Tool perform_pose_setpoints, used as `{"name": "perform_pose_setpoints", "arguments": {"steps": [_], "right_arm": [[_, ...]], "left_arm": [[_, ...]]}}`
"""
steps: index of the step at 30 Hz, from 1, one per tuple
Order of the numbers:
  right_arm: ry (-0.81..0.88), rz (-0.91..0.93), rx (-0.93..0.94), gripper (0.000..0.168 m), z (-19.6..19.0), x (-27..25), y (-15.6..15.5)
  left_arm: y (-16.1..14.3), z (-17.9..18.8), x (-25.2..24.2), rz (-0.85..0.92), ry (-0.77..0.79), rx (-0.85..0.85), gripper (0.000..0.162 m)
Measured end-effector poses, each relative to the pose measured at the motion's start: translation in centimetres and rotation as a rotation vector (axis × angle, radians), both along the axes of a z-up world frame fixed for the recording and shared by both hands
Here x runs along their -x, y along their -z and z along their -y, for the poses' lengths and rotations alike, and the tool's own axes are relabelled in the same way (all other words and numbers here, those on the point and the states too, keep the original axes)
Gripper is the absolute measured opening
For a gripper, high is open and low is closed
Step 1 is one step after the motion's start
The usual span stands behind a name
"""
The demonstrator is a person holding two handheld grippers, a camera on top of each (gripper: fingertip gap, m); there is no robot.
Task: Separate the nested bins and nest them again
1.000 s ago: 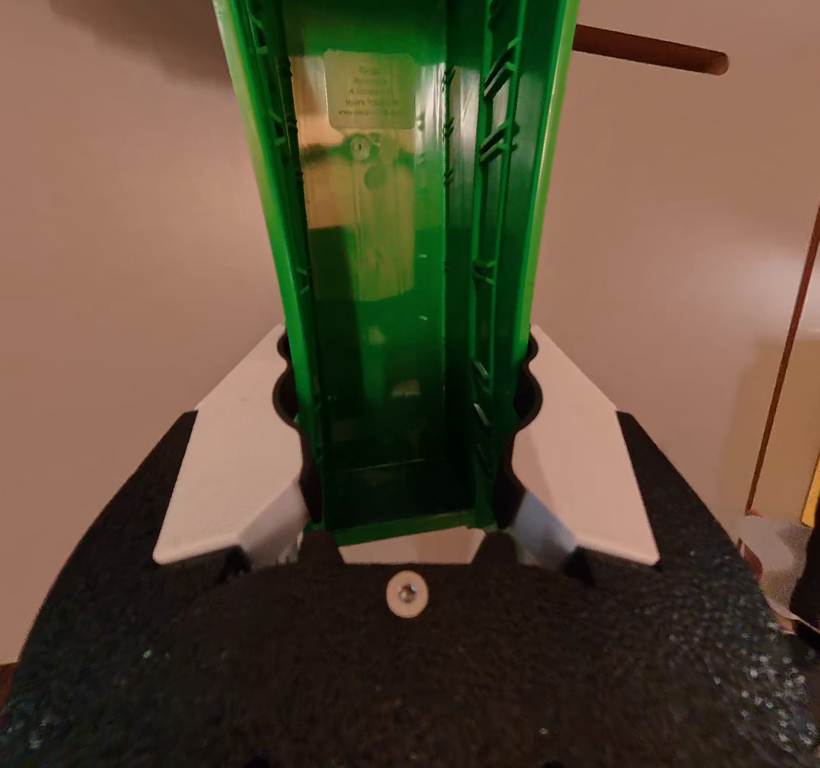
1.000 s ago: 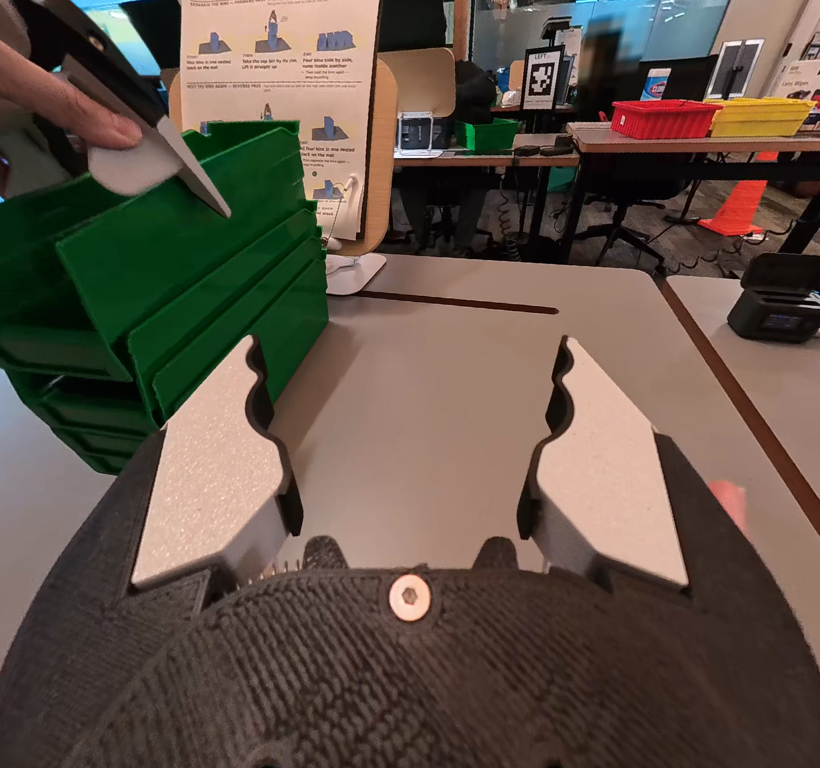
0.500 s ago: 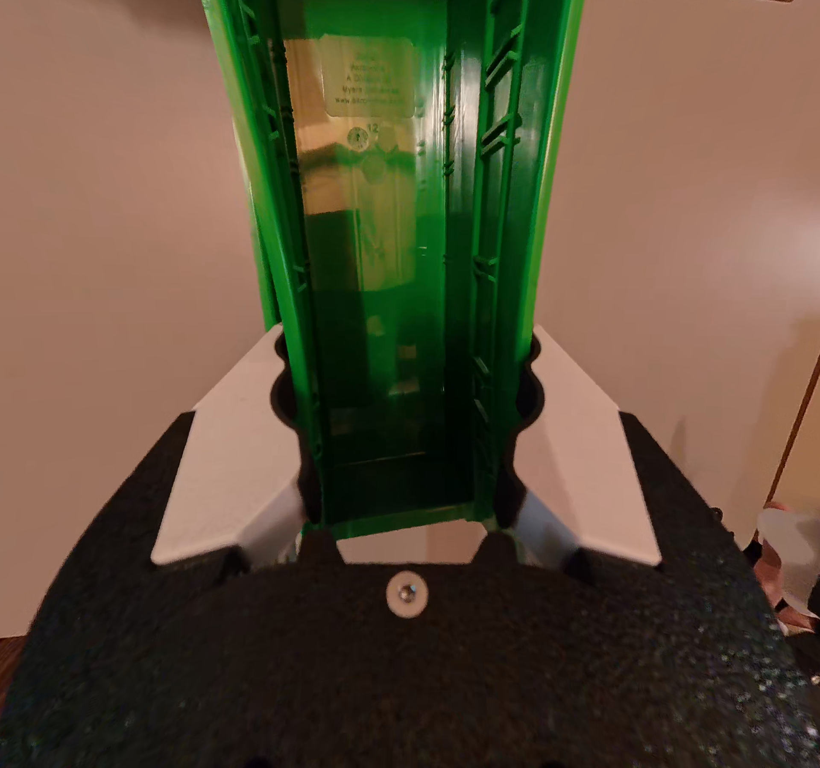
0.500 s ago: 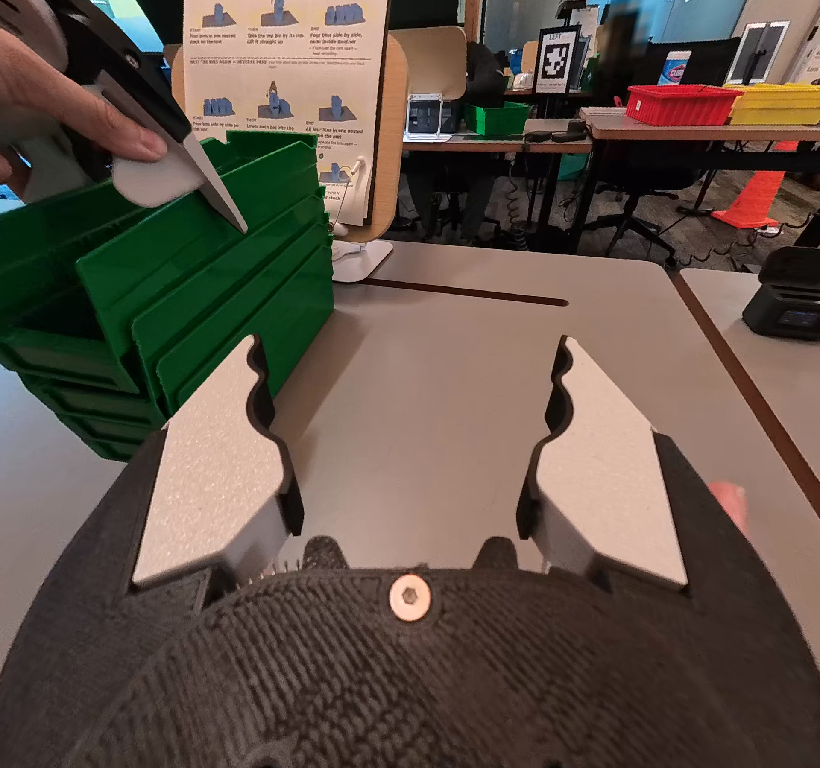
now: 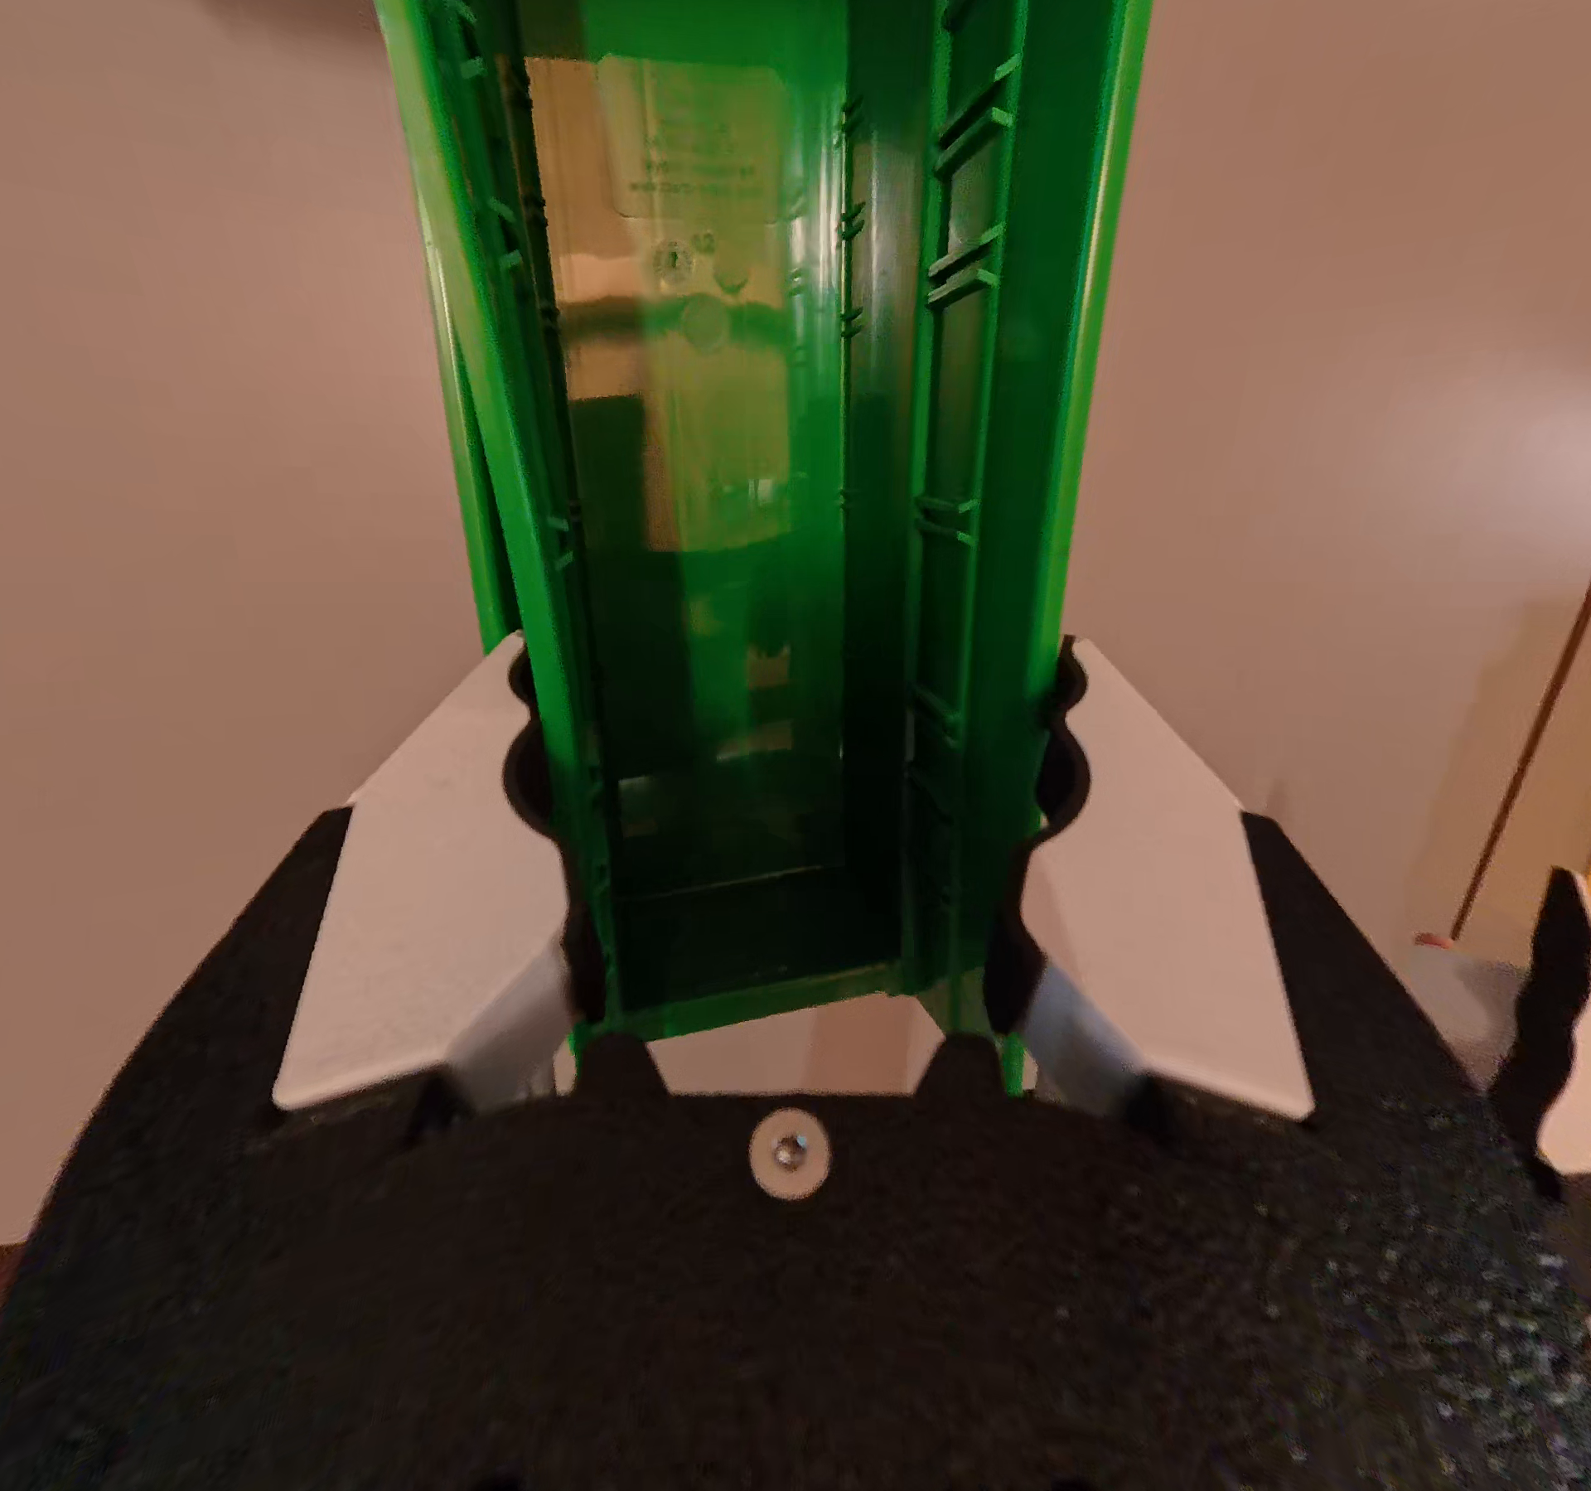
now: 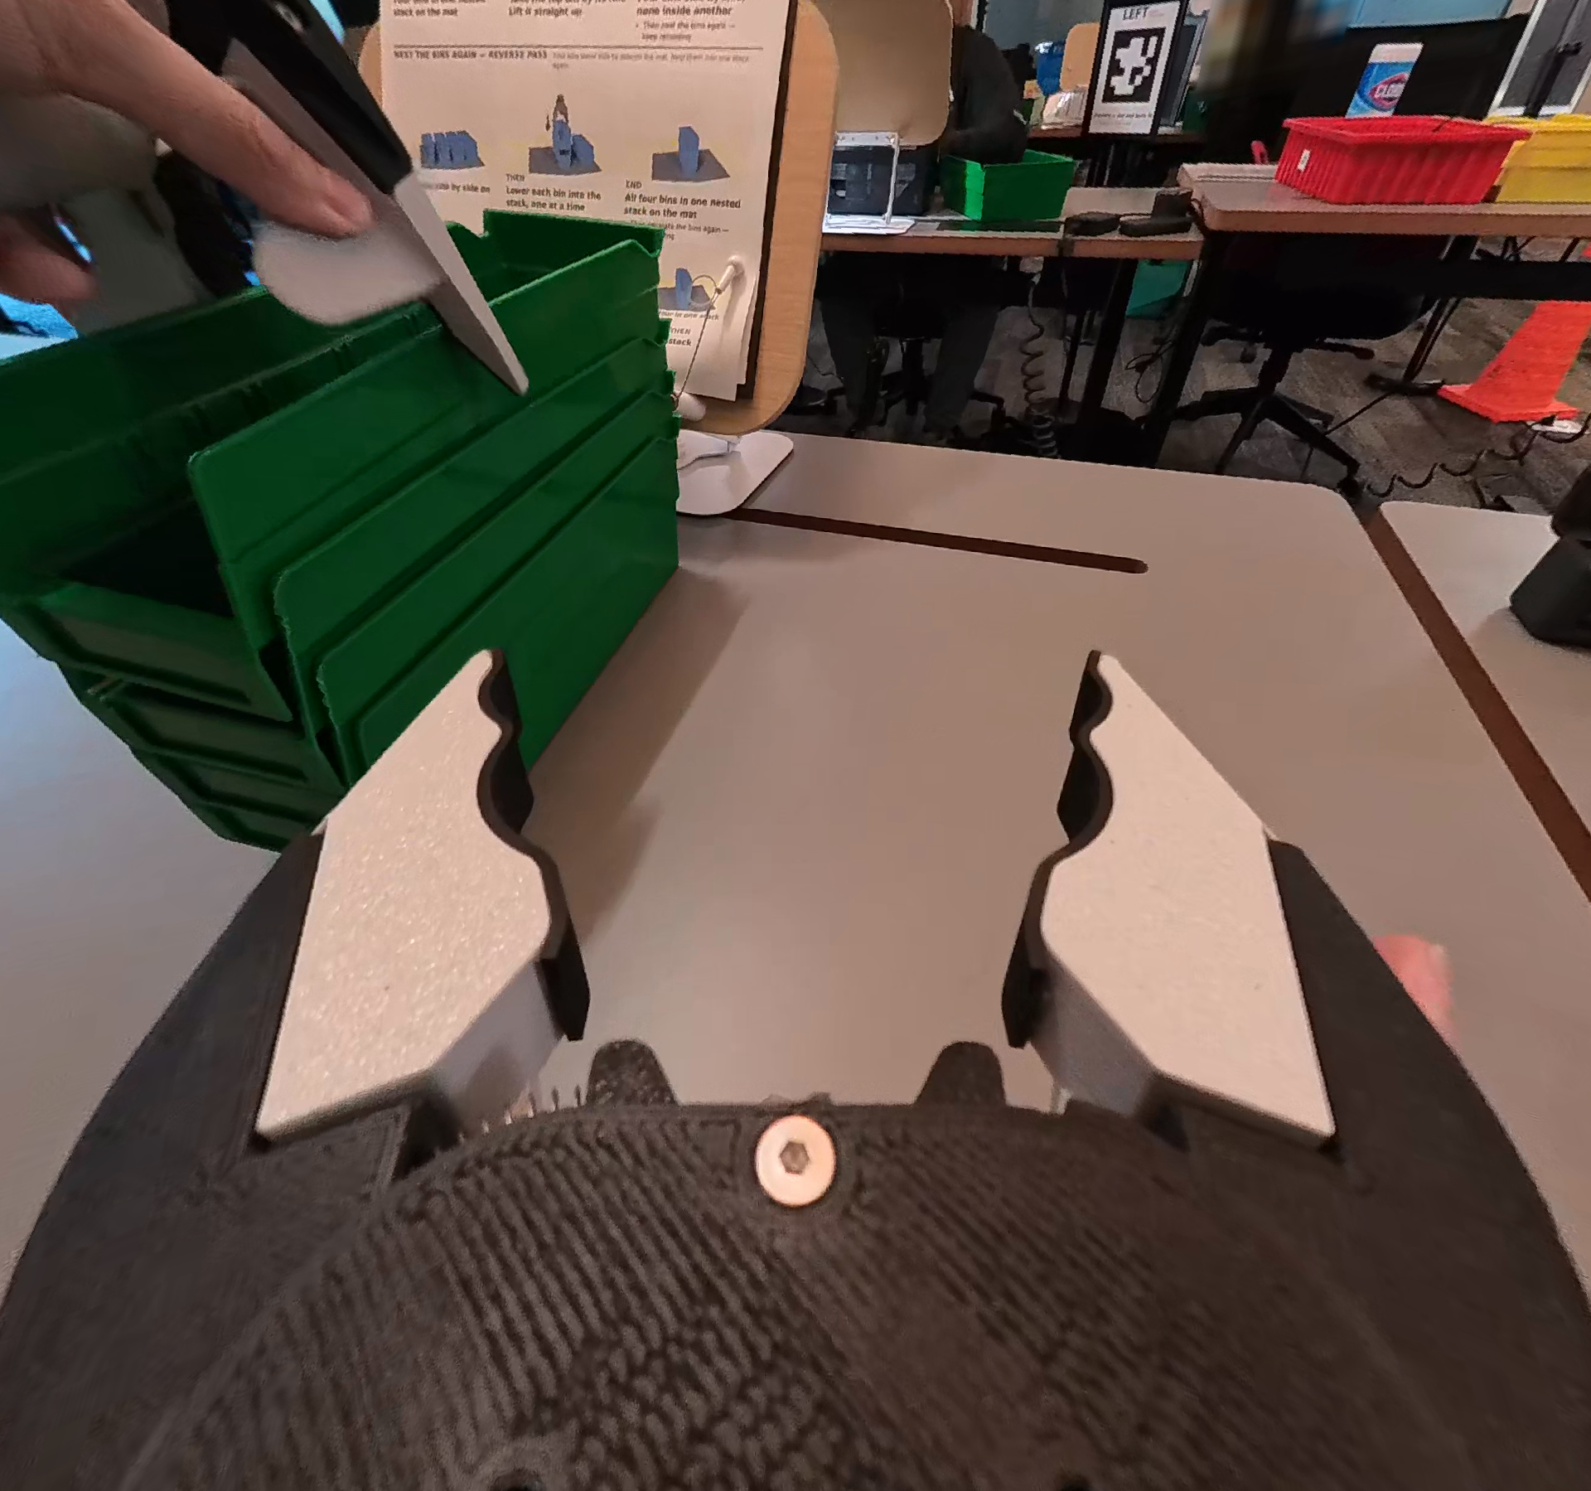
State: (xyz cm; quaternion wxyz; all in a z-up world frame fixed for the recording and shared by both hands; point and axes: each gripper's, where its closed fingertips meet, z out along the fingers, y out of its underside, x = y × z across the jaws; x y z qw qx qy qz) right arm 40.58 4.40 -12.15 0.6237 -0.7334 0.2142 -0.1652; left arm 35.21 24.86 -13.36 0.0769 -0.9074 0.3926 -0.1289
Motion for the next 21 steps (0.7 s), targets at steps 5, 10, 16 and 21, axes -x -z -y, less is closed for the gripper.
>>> {"name": "perform_pose_setpoints", "arguments": {"steps": [5,10,16,21], "right_arm": [[0.005,0.001,-0.002,0.126,0.1,-0.2,0.0],[0.007,-0.001,0.0,0.126,0.0,-0.2,0.2],[-0.004,0.012,0.035,0.126,-0.7,0.2,0.7],[-0.001,0.022,0.057,0.126,-0.9,0.2,1.0]], "left_arm": [[-0.8,-0.1,-0.1,0.118,-0.013,0.11,0.108],[-0.9,0.4,-0.1,0.119,0.044,0.117,0.109],[-1.2,0.7,0.1,0.122,0.089,0.146,0.111],[-3.8,0.1,0.9,0.14,0.168,0.097,0.11]]}}
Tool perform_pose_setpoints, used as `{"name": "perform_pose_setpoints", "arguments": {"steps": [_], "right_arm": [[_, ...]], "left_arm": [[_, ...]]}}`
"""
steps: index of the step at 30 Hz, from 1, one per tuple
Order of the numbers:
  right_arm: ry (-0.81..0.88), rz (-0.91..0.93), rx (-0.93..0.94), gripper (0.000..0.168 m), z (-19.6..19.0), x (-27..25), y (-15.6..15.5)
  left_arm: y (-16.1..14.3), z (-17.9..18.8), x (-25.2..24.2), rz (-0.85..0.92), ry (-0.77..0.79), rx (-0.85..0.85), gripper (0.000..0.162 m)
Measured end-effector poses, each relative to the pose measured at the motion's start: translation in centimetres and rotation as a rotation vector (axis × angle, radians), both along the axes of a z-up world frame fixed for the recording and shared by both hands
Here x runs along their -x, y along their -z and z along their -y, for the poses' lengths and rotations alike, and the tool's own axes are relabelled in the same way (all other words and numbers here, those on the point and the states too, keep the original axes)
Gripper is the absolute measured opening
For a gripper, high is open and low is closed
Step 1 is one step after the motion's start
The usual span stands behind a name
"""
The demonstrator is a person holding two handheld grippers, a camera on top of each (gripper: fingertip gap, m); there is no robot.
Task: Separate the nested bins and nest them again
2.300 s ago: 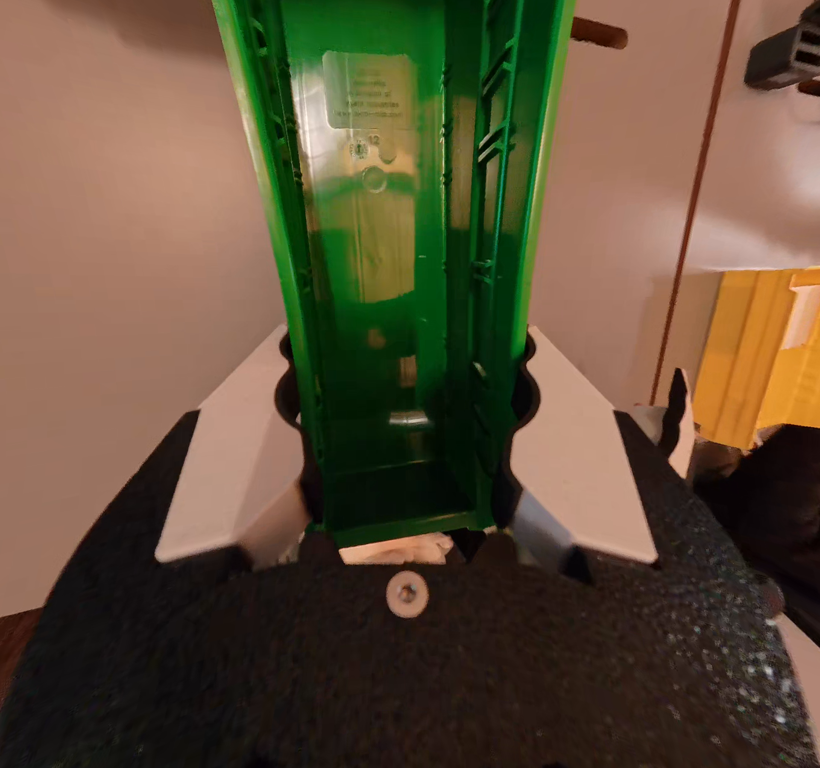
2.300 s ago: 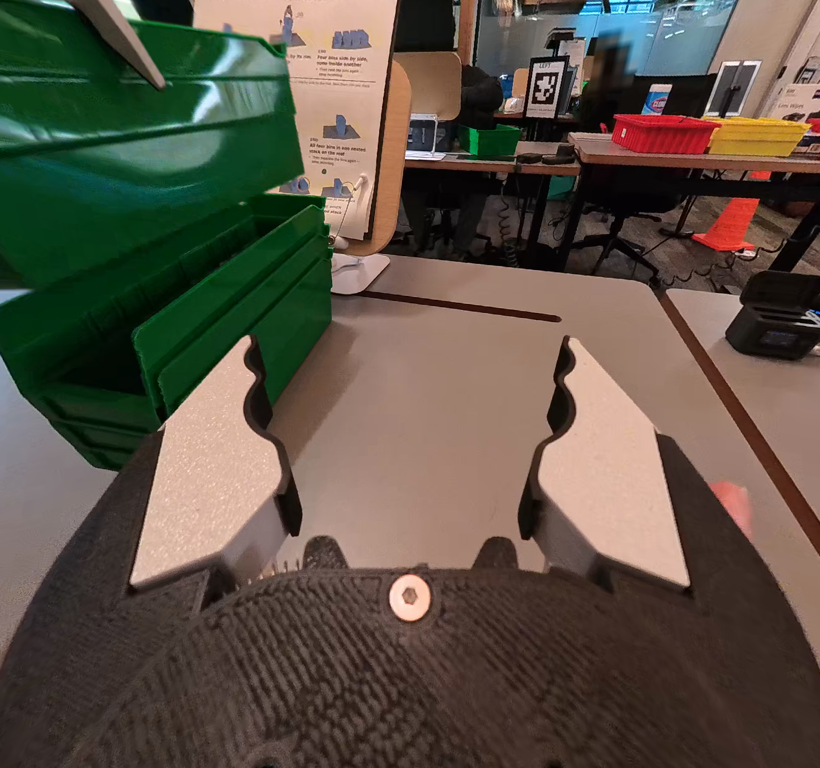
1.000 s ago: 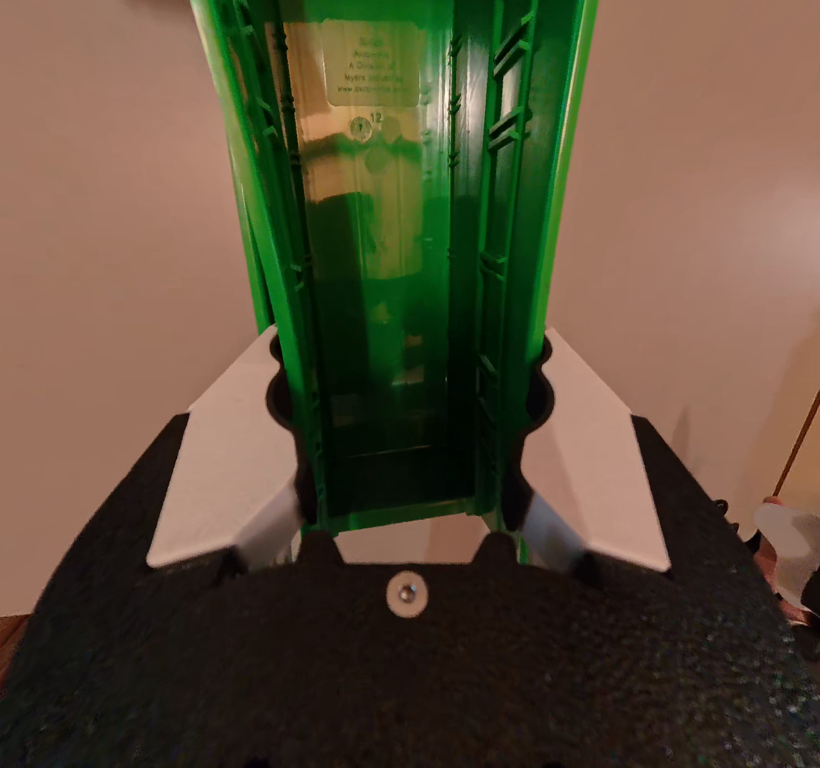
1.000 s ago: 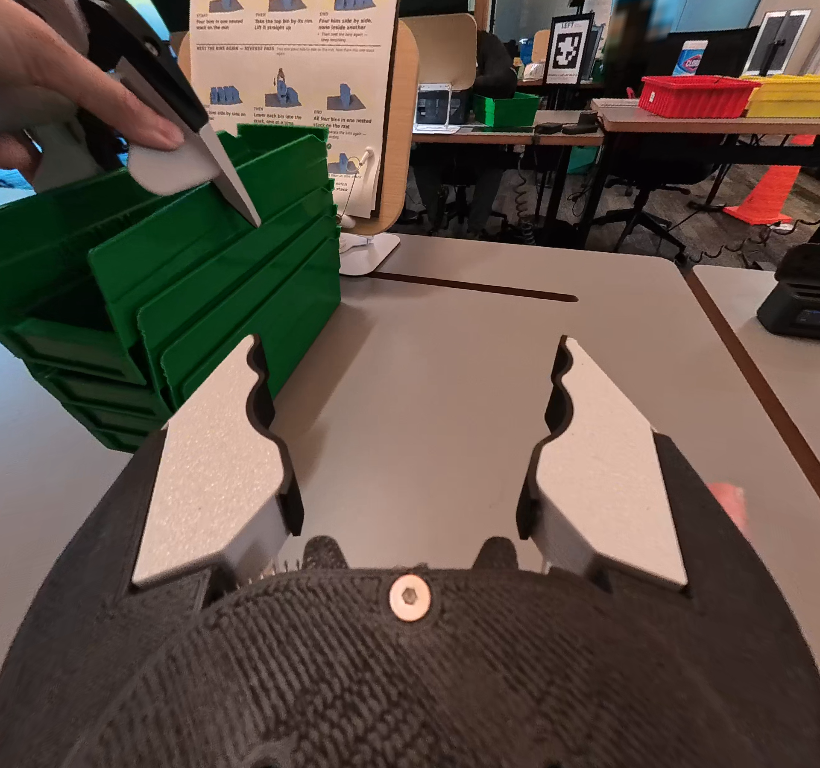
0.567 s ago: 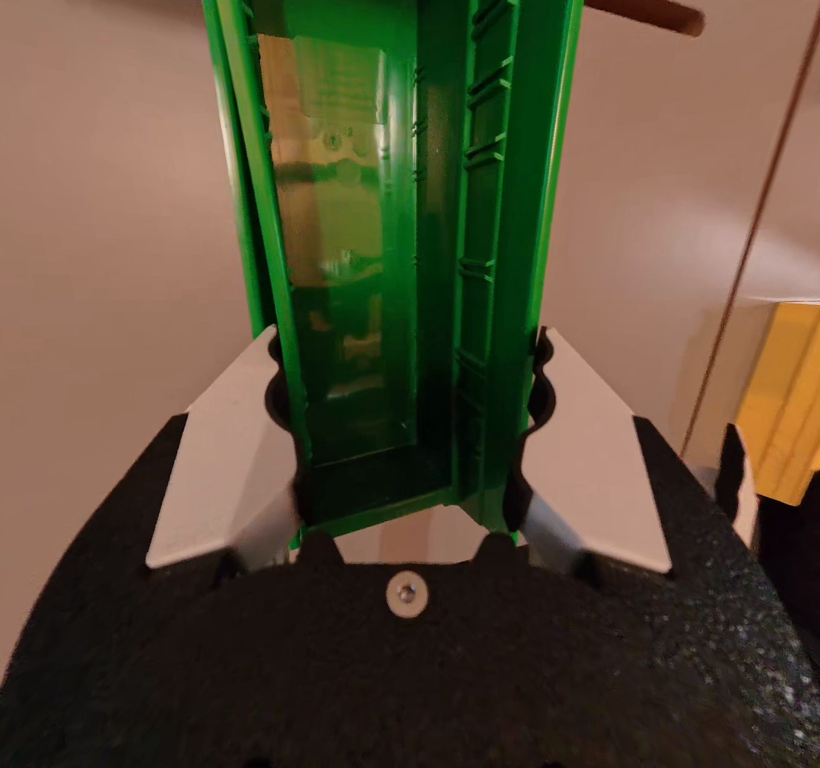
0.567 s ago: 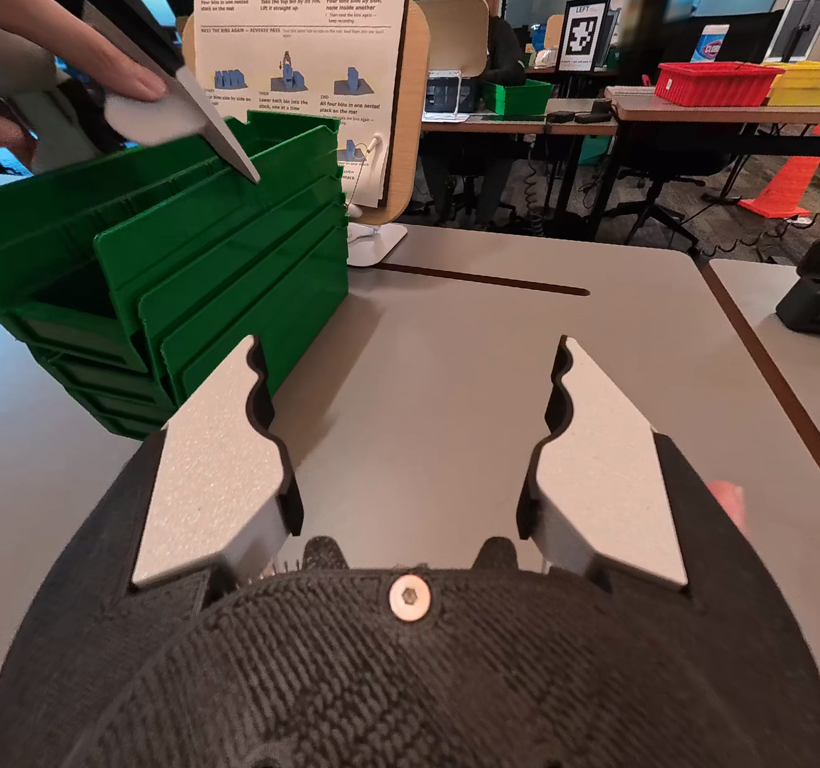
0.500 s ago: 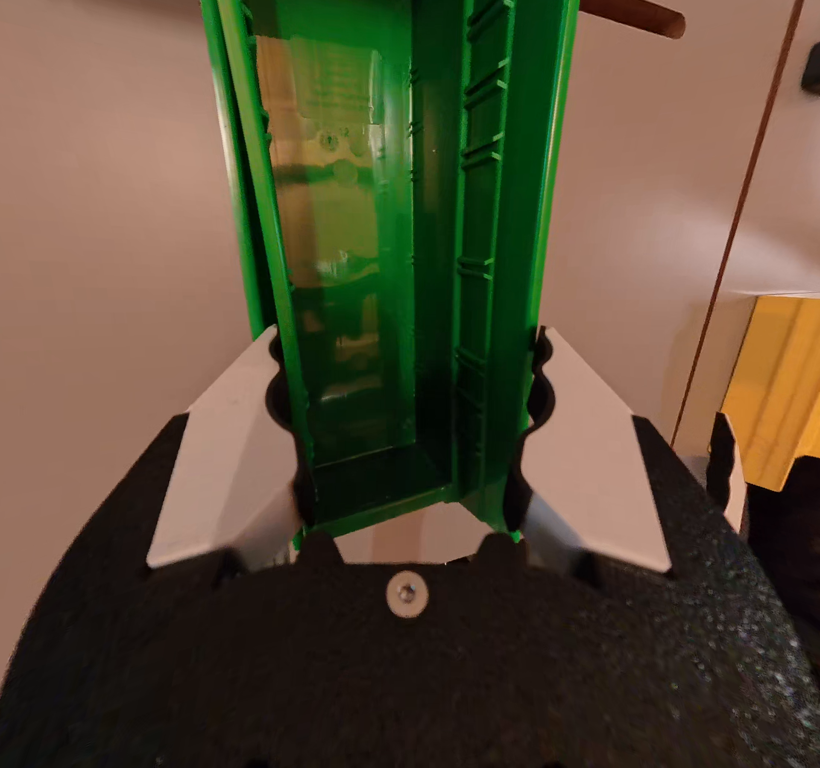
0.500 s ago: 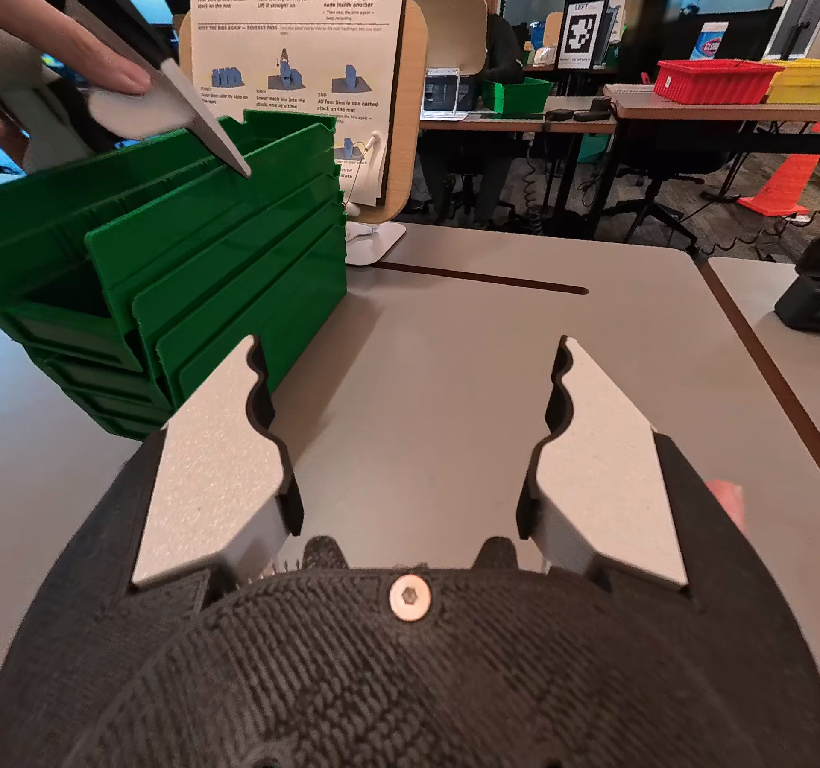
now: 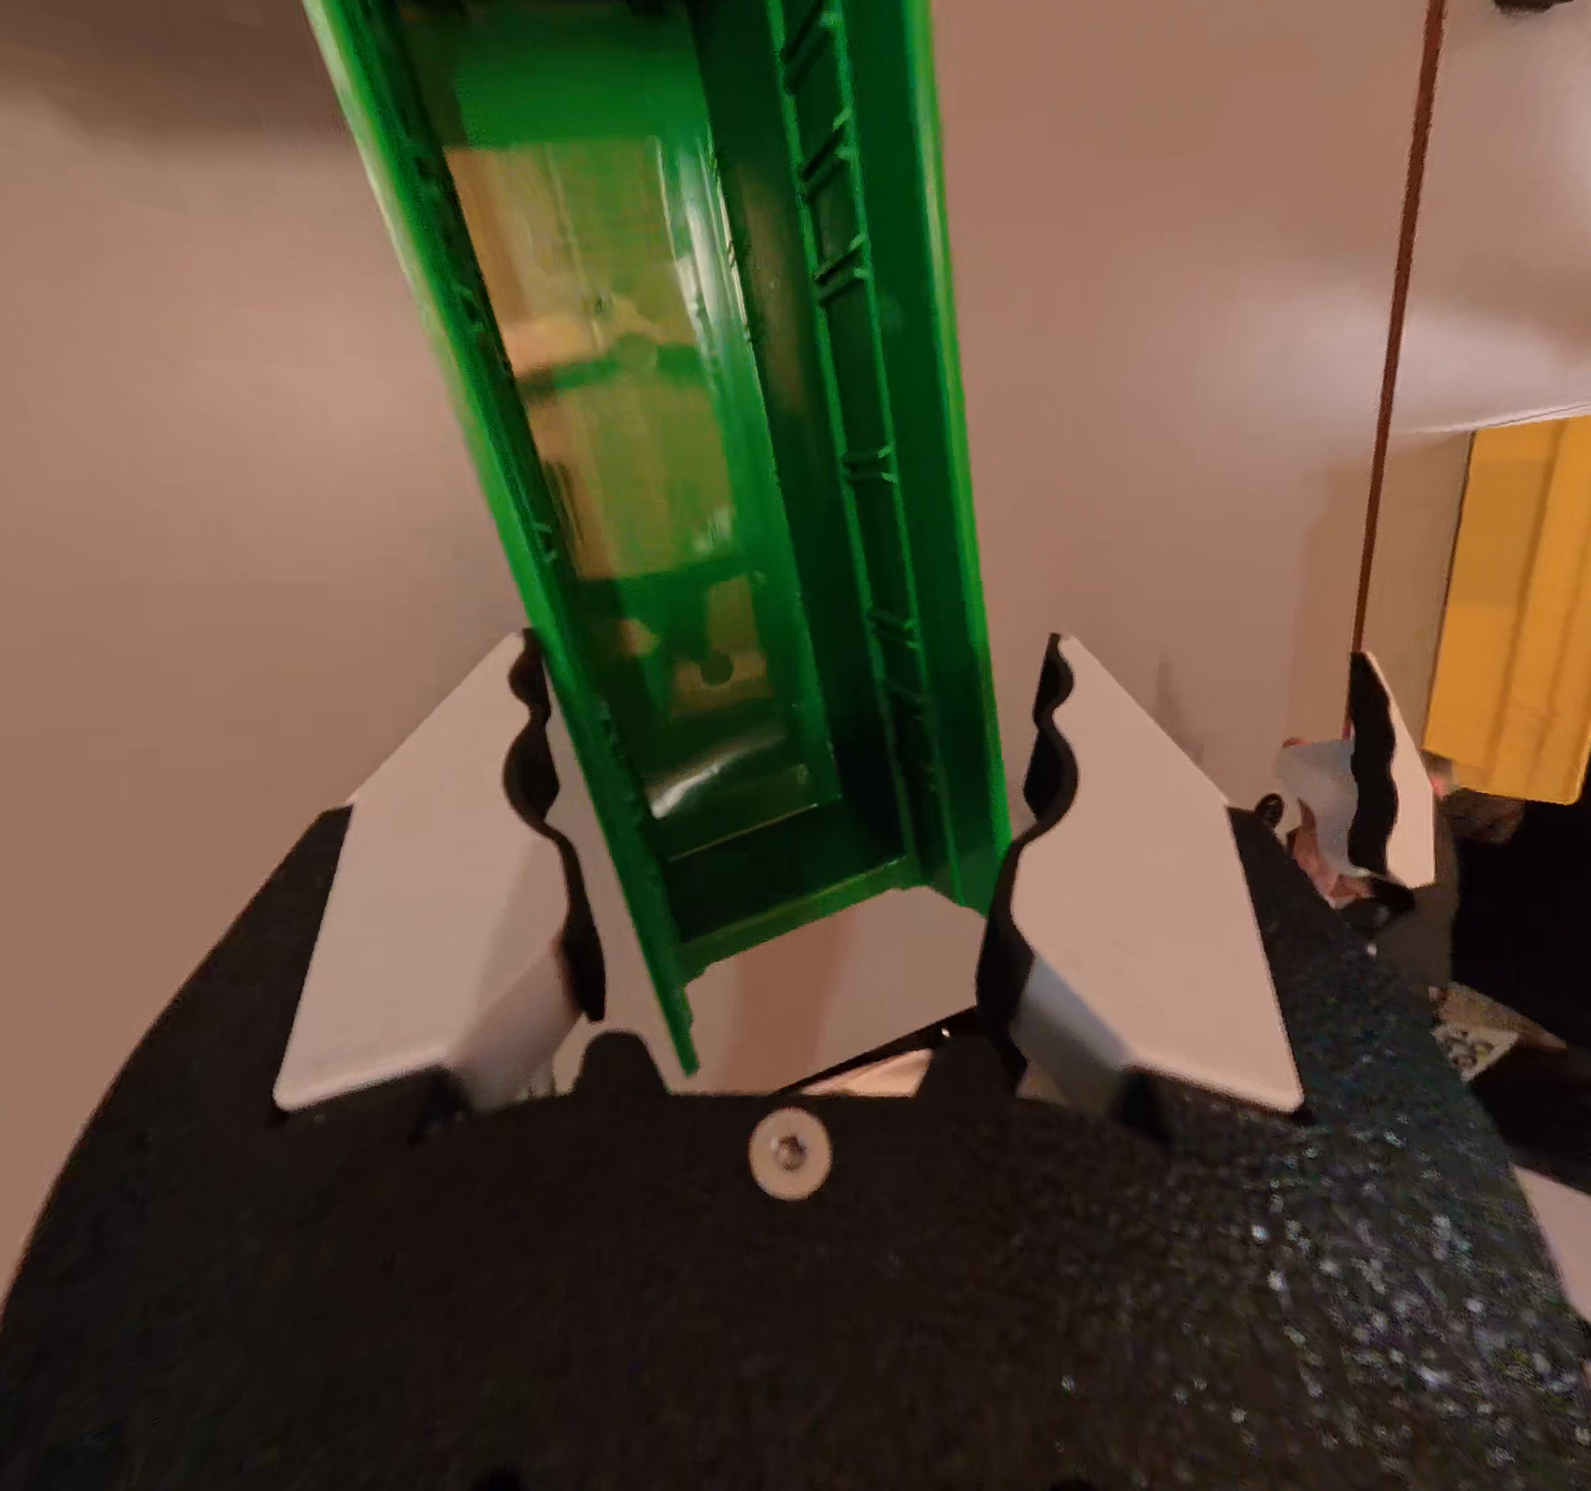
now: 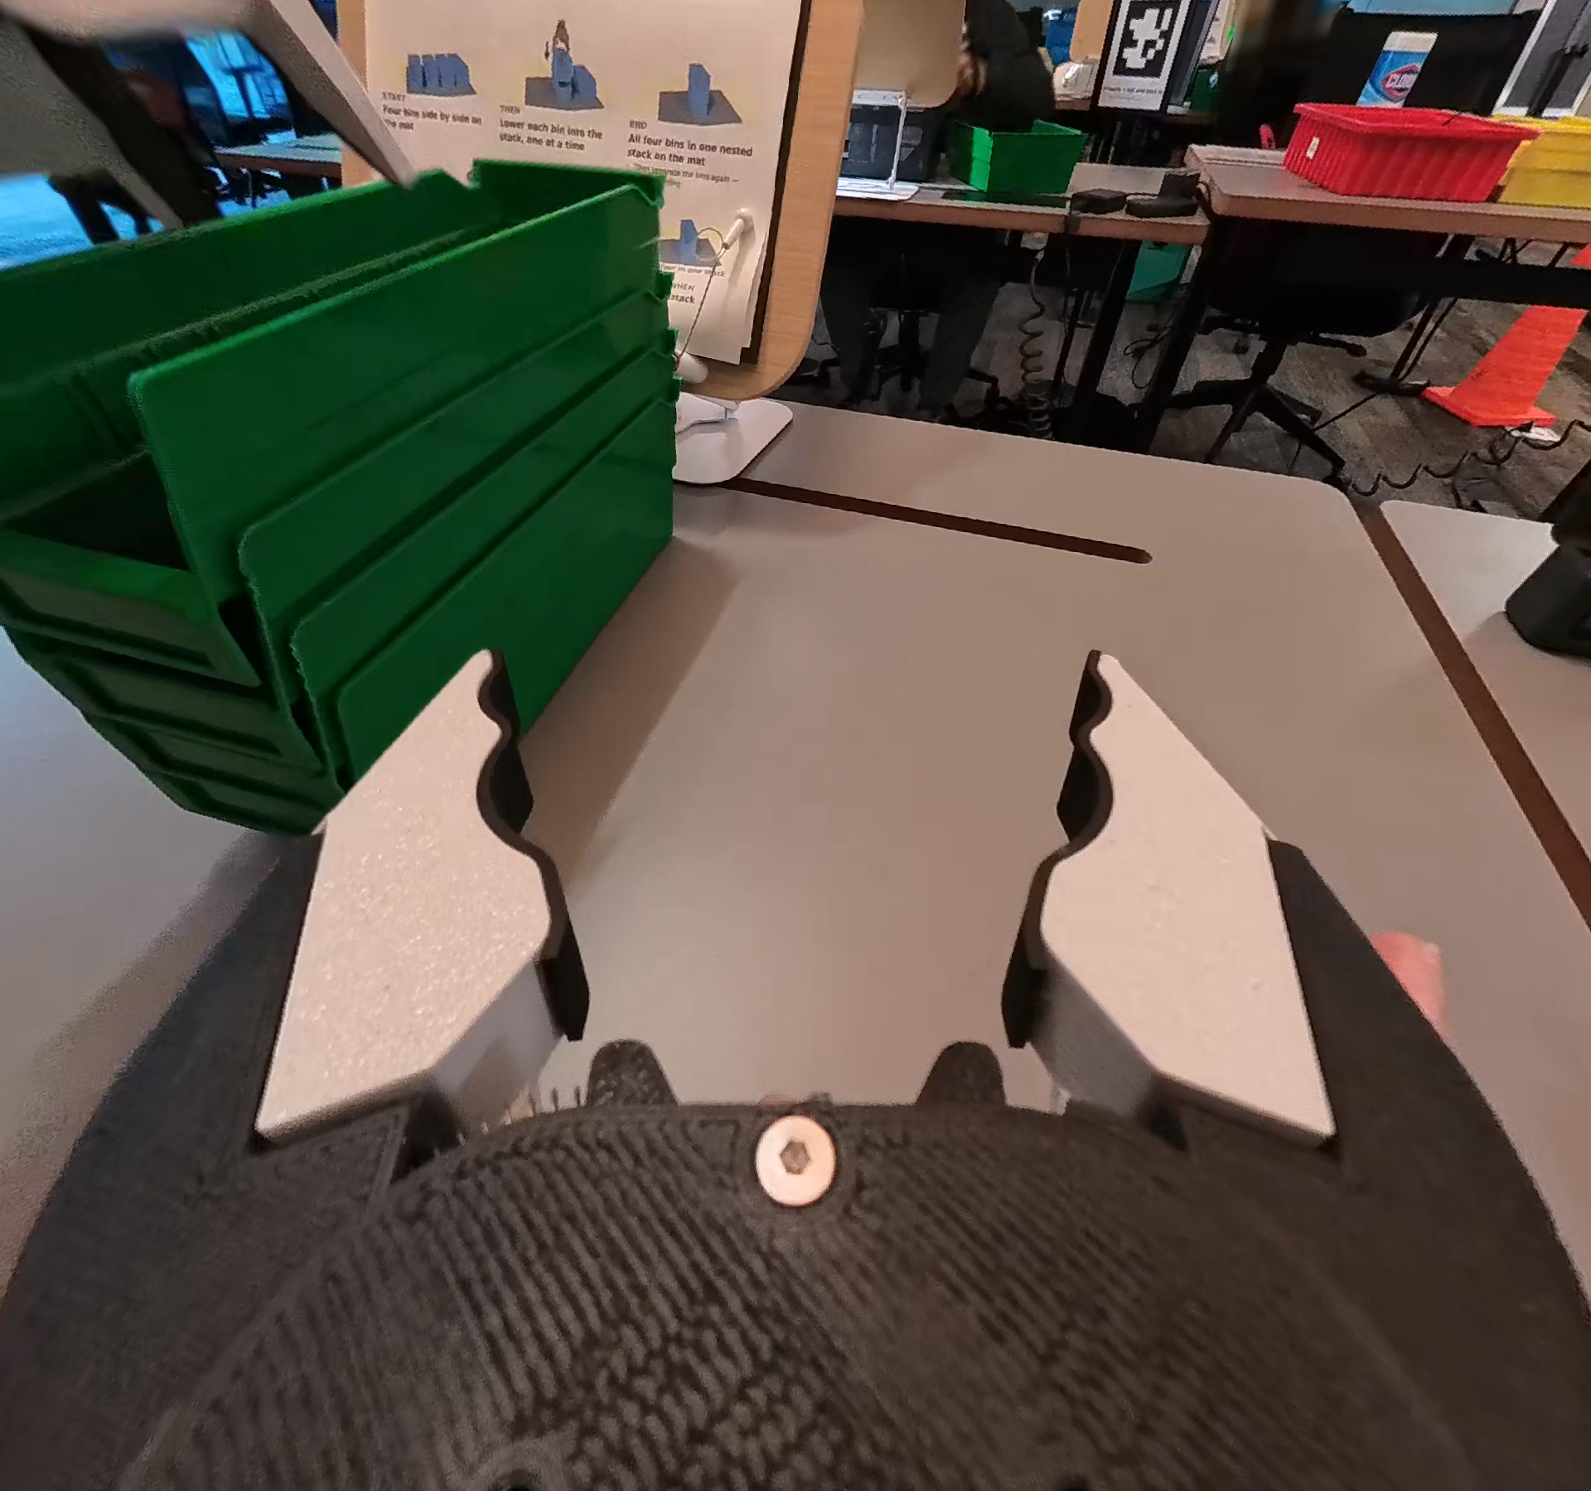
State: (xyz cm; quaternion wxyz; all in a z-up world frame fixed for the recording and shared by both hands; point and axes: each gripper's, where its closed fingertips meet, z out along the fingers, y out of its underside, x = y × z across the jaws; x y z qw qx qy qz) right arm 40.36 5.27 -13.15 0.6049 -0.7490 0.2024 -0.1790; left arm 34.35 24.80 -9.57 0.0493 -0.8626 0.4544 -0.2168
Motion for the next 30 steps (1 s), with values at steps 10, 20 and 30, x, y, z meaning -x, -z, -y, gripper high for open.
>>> {"name": "perform_pose_setpoints", "arguments": {"steps": [10,20,30], "right_arm": [[-0.009,0.013,0.06,0.126,-1.0,0.4,1.0],[-0.025,0.009,0.1,0.127,-1.6,1.8,1.0],[0.104,0.004,0.199,0.129,-2.0,0.9,2.9]], "left_arm": [[-6.9,-2.2,1.3,0.116,0.133,-0.261,0.093],[-12.4,-10.8,10.1,0.743,0.14,-1.039,0.076],[3.2,-13.0,16.2,0.765,0.115,-0.98,0.106]]}}
